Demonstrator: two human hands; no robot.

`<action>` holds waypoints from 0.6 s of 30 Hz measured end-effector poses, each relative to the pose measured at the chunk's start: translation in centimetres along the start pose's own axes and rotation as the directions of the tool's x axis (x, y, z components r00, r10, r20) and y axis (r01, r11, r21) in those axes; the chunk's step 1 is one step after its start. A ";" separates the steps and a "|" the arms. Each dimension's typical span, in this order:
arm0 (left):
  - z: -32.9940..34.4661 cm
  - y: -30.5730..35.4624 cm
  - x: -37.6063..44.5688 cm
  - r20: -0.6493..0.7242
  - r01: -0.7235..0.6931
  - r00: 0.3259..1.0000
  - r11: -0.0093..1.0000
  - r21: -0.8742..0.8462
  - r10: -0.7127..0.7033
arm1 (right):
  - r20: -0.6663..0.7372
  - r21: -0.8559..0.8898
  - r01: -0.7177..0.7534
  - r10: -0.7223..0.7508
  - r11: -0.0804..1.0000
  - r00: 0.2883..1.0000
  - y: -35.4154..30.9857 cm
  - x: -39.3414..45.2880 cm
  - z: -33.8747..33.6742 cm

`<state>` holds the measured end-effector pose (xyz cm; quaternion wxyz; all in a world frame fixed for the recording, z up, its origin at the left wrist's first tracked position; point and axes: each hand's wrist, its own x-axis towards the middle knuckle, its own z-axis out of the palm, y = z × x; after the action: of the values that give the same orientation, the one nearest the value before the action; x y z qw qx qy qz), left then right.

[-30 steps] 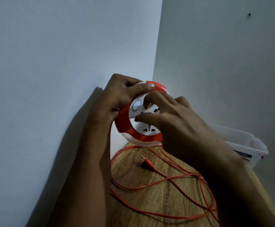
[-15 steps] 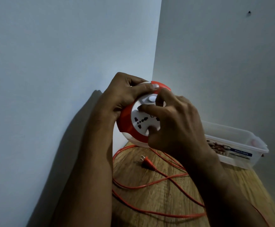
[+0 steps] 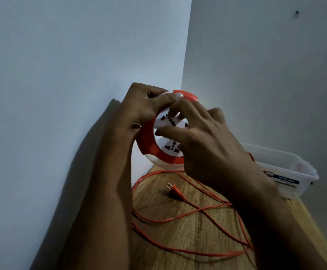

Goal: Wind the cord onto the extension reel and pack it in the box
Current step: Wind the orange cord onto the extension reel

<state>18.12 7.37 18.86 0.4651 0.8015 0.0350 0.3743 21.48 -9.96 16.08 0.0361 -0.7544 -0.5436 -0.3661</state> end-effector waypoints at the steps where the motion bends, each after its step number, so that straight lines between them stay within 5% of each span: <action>1: 0.1 -0.1 0.1 -0.006 0.006 1.000 1.000 0.008 -0.006 | 0.042 -0.026 -0.014 0.015 1.000 0.999 -0.1 0.0 0.0; 5: 0.3 -0.2 0.0 -0.019 0.019 1.000 0.999 0.034 -0.018 | 0.095 -0.046 -0.033 0.037 0.998 0.995 0.1 -0.4 0.0; 12: 0.4 0.3 -0.1 -0.010 0.011 1.000 1.000 -0.004 -0.011 | -0.163 -0.024 -0.105 0.100 0.994 0.982 0.9 -0.3 1.4; 18: 1.3 0.2 -0.1 0.007 0.035 0.999 0.999 -0.013 -0.035 | -0.255 0.324 -0.337 0.425 0.884 0.869 -0.5 0.2 2.3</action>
<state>18.84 6.28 18.57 0.4769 0.7990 0.0451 0.3634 22.26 -8.60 14.33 0.2976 -0.7663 -0.4138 -0.3911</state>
